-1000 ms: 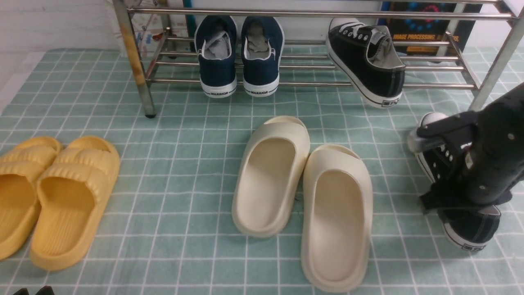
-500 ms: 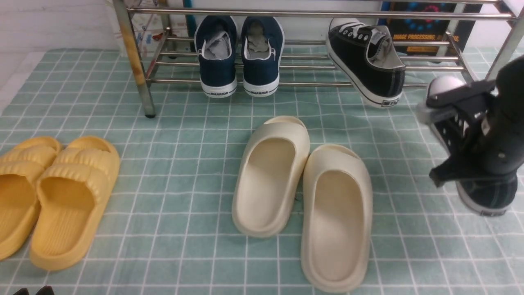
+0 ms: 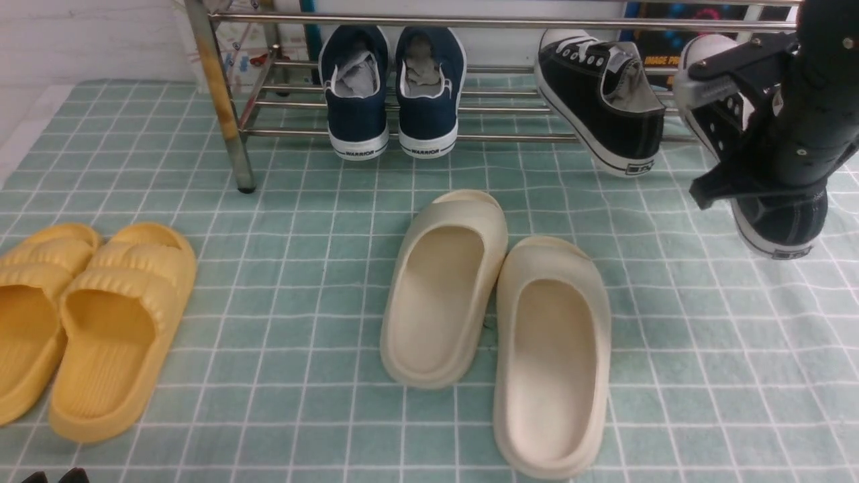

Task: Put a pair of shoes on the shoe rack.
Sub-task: Use the right arm to put a shoe into the shoe rack

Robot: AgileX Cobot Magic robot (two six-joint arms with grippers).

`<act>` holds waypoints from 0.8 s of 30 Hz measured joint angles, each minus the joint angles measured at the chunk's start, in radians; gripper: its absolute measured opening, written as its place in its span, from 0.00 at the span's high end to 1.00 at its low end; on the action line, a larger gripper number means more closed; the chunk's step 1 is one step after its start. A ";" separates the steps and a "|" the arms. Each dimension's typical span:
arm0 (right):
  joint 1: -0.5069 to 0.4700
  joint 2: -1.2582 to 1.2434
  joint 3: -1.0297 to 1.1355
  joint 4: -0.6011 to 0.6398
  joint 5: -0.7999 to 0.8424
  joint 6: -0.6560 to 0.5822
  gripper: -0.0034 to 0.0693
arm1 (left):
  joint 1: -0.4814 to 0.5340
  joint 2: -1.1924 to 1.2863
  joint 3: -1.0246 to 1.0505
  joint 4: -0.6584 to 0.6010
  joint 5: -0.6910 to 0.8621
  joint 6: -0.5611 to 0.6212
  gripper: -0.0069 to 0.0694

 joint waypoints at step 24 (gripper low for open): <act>-0.026 0.251 -0.318 0.074 -0.019 -0.180 0.92 | 0.000 0.000 0.000 0.000 0.000 0.000 0.60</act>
